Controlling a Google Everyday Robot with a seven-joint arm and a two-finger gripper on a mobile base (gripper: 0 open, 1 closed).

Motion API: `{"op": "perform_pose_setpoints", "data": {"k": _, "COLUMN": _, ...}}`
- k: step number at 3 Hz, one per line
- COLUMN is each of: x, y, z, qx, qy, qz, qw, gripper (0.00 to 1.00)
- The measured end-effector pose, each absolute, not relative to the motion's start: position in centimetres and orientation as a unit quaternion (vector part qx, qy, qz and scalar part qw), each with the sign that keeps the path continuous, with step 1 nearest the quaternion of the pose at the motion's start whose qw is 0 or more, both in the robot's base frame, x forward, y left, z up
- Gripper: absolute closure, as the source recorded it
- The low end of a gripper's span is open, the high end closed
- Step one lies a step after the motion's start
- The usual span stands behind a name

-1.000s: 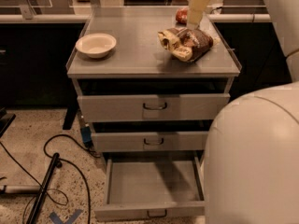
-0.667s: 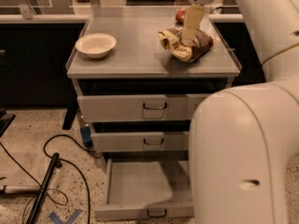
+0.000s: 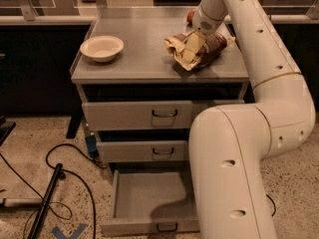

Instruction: Place brown chip bag into bottom drawer

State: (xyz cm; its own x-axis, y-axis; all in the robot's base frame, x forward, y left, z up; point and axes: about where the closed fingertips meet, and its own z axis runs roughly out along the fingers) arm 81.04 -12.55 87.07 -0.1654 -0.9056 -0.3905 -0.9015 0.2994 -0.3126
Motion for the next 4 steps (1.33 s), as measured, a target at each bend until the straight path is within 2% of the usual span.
{"op": "perform_pose_setpoints", "data": {"k": 1, "x": 81.05, "y": -12.55, "z": 87.07, "qx": -0.592, "qy": 0.763, "qz": -0.004, "qw": 0.259, "gripper": 0.00}}
{"op": "perform_pose_setpoints", "data": {"k": 2, "x": 81.05, "y": -12.55, "z": 87.07, "qx": -0.592, "qy": 0.763, "qz": -0.004, "qw": 0.259, "gripper": 0.18}}
{"op": "perform_pose_setpoints", "data": {"k": 4, "x": 81.05, "y": -12.55, "z": 87.06, "qx": -0.592, "qy": 0.763, "qz": -0.004, "qw": 0.259, "gripper": 0.65}}
